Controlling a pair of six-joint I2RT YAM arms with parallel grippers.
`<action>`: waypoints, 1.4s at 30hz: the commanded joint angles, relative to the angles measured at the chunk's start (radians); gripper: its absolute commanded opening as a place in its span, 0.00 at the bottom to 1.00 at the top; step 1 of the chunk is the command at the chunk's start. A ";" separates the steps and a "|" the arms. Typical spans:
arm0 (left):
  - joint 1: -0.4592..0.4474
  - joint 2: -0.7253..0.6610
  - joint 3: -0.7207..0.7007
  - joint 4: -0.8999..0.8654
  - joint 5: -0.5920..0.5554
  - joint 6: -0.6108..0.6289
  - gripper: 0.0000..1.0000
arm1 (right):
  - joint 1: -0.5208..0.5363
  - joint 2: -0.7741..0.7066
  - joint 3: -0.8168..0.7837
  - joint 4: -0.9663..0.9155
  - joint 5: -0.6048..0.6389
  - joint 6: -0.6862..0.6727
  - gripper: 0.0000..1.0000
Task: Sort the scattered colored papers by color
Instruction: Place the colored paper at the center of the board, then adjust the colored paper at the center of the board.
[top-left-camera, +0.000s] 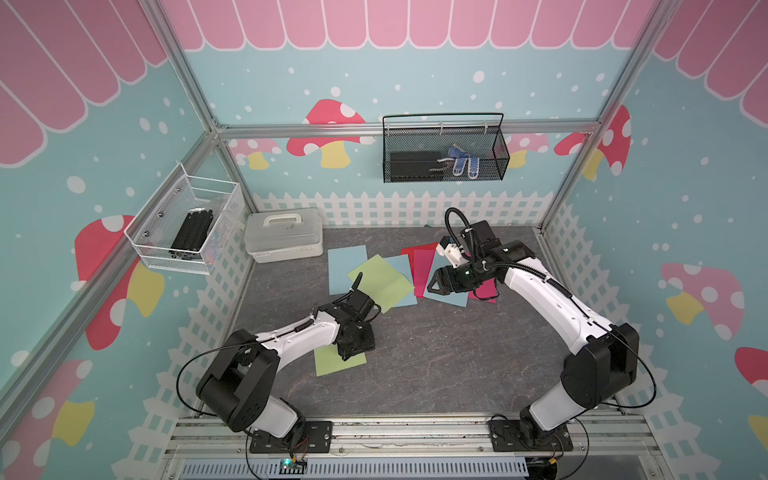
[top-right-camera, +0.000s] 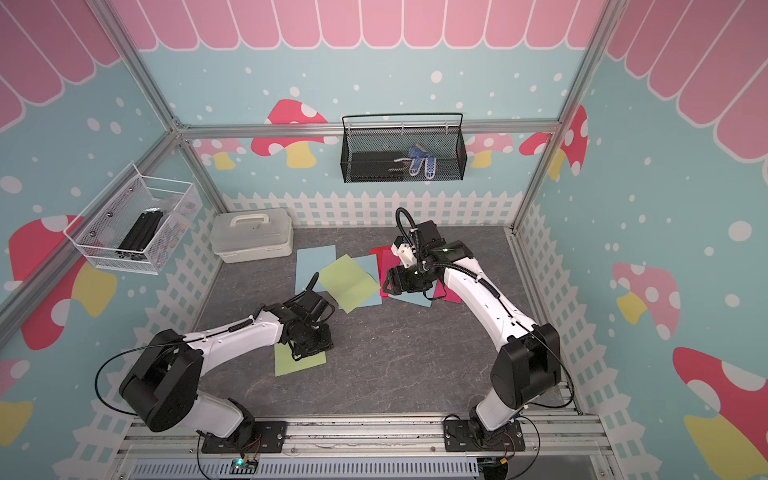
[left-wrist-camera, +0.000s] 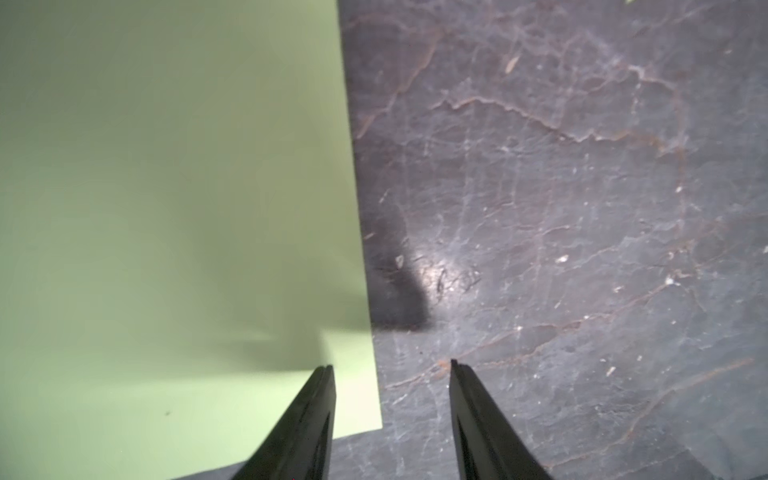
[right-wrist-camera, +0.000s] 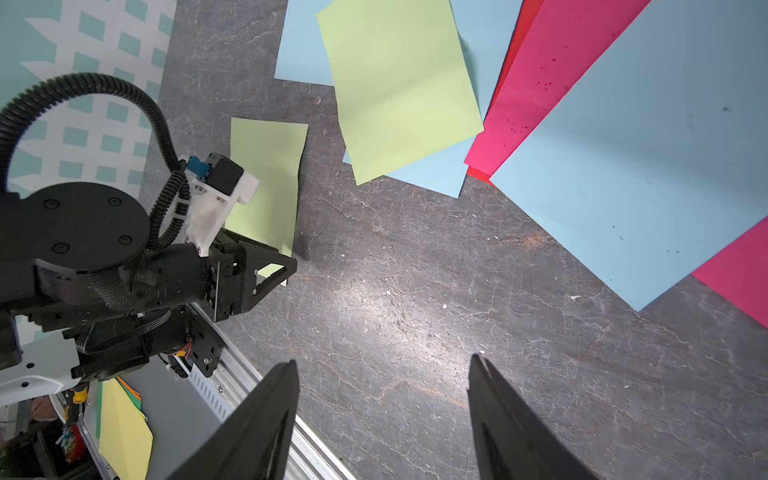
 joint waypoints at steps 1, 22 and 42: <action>0.002 -0.027 -0.013 -0.063 -0.063 -0.011 0.48 | -0.004 0.013 0.018 -0.017 -0.010 0.003 0.68; 0.345 -0.402 0.062 0.001 -0.231 0.016 0.56 | 0.198 0.463 0.126 0.248 -0.295 0.144 0.47; 0.417 -0.525 -0.041 0.001 -0.181 0.018 0.57 | 0.316 0.859 0.553 0.126 -0.258 0.100 0.50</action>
